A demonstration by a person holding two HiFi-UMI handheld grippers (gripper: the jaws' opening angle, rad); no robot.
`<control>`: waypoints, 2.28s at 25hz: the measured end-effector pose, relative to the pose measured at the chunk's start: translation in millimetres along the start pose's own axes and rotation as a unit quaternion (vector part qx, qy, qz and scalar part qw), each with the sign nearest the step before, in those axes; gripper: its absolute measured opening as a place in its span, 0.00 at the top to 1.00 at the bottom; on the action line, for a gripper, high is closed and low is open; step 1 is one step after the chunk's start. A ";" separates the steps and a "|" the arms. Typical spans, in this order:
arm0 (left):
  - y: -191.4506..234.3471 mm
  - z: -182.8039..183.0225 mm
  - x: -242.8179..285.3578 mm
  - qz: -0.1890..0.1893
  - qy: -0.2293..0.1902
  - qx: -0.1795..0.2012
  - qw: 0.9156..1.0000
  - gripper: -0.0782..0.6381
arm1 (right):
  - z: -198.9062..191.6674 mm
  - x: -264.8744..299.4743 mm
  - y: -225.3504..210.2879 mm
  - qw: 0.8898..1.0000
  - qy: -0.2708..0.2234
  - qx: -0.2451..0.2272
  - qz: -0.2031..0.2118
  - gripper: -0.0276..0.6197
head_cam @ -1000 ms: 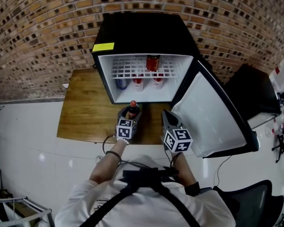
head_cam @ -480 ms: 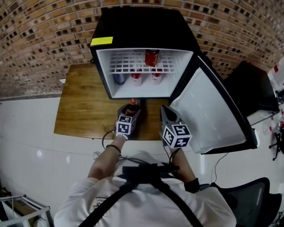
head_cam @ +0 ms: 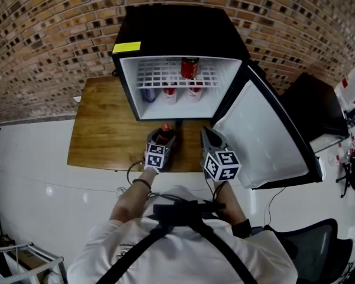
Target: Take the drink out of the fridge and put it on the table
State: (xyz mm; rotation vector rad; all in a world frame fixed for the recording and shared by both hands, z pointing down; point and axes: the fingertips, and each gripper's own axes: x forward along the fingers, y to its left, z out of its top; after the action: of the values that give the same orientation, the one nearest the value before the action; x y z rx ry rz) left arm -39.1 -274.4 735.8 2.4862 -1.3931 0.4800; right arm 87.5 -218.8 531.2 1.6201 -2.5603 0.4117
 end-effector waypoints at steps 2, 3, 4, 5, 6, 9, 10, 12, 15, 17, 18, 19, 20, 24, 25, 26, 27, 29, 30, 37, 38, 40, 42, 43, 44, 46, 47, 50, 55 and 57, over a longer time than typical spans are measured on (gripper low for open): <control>-1.7 -0.7 -1.3 -0.002 -0.001 0.009 1.000 0.47 | 1.2 0.7 1.4 1.000 -0.001 -0.001 0.002 0.95; -2.3 -1.1 -2.0 -0.002 -0.001 0.013 1.000 0.47 | 1.9 0.9 2.4 1.000 -0.002 -0.002 0.004 0.95; -2.7 -1.5 -2.5 -0.002 -0.002 0.015 1.000 0.47 | 2.5 1.1 3.1 1.000 -0.002 -0.003 0.004 0.95; -3.1 -1.9 -2.7 -0.001 -0.002 0.017 1.000 0.47 | 2.9 1.2 3.7 1.000 -0.002 -0.003 0.005 0.95; -3.2 -2.2 -2.8 -0.001 -0.001 0.019 1.000 0.47 | 3.1 1.5 4.0 1.000 -0.002 -0.004 0.005 0.95; -2.8 -1.9 -2.3 -0.001 -0.001 0.026 1.000 0.46 | 3.2 2.6 3.6 1.000 -0.002 -0.004 0.005 0.95; -2.9 -1.9 -2.0 -0.002 -0.001 0.025 1.000 0.46 | 2.8 2.7 3.4 1.000 -0.002 -0.003 0.005 0.95; -2.7 -2.5 -2.0 -0.006 0.000 0.015 1.000 0.46 | 1.4 3.1 3.6 1.000 -0.001 -0.001 0.005 0.95; 1.1 0.8 -8.9 -0.008 -0.005 -0.002 1.000 0.41 | -0.8 4.6 5.2 1.000 0.001 0.000 0.006 0.95; 0.9 6.2 -19.7 -0.010 -0.012 -0.002 1.000 0.38 | -2.7 5.6 5.6 1.000 0.003 0.000 0.008 0.95; 0.0 8.8 -27.4 -0.011 -0.015 -0.001 1.000 0.36 | -3.7 6.1 6.1 1.000 0.005 0.000 0.009 0.95; -1.0 11.0 -36.5 -0.012 -0.019 0.000 1.000 0.36 | -4.9 6.5 6.9 1.000 0.006 0.001 0.010 0.95; -1.7 13.4 -46.3 -0.011 -0.024 -0.001 1.000 0.36 | -6.3 7.0 7.6 1.000 0.008 0.001 0.011 0.95; 2.4 41.6 -84.0 0.000 -0.064 -0.017 0.998 0.39 | -10.9 10.1 8.0 1.000 0.012 0.001 0.013 0.95; 4.9 53.9 -92.1 0.006 -0.077 -0.019 0.997 0.44 | -12.4 11.3 7.9 1.000 0.014 0.002 0.014 0.95; 7.2 66.7 -99.9 0.012 -0.089 -0.020 0.996 0.49 | -14.3 12.5 8.1 1.000 0.016 0.003 0.016 0.95; 9.0 79.6 -107.7 0.019 -0.101 -0.020 0.994 0.57 | -16.3 13.6 8.7 1.000 0.018 0.005 0.017 0.95; 10.5 103.8 -121.8 0.035 -0.125 -0.008 0.991 0.73 | -19.3 14.6 10.0 1.000 0.020 0.007 0.018 0.95; 10.9 113.7 -126.7 0.045 -0.132 0.004 0.990 0.79 | -19.8 14.8 10.1 1.000 0.020 0.007 0.018 0.95; 12.6 141.7 -132.6 0.059 -0.119 -0.010 0.991 0.89 | -19.5 14.3 4.1 1.000 0.020 0.009 0.012 0.95; 12.7 143.8 -133.1 0.059 -0.119 -0.014 0.991 0.89 | -19.2 14.1 2.9 1.000 0.019 0.010 0.011 0.95; 13.4 147.8 -134.1 0.061 -0.120 -0.020 0.991 0.89 | -18.5 13.4 0.9 1.000 0.018 0.012 0.010 0.95; 14.4 150.2 -135.2 0.064 -0.118 -0.024 0.991 0.89 | -17.8 13.1 0.1 1.000 0.018 0.010 0.008 0.95; 15.0 150.9 -135.9 0.065 -0.116 -0.025 0.991 0.89 | -17.5 12.9 0.1 1.000 0.018 0.008 0.008 0.95; 15.9 151.0 -136.5 0.066 -0.114 -0.026 0.991 0.89 | -17.4 12.5 0.2 1.000 0.017 0.007 0.007 0.95; 18.1 150.5 -136.8 0.069 -0.115 -0.027 0.991 0.89 | -17.6 11.6 0.7 1.000 0.017 0.005 0.007 0.95; 19.4 150.4 -136.7 0.070 -0.117 -0.029 0.990 0.89 | -17.8 11.2 1.1 1.000 0.018 0.005 0.007 0.95; 20.0 150.4 -136.9 0.072 -0.119 -0.030 0.990 0.89 | -18.4 9.5 1.7 1.000 0.018 0.006 0.006 0.95; 15.7 152.1 -138.4 0.068 -0.118 -0.033 0.990 0.89 | -17.2 5.9 2.1 1.000 0.014 0.004 0.003 0.95; 16.6 149.8 -138.0 0.070 -0.117 -0.032 0.990 0.89 | -16.7 4.4 1.6 1.000 0.013 0.002 0.001 0.95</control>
State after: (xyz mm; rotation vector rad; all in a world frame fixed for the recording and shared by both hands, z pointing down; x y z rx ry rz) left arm -96.6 -231.7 544.4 2.4666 -1.6517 0.1704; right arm 82.9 -217.4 547.9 1.6015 -2.5448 0.4364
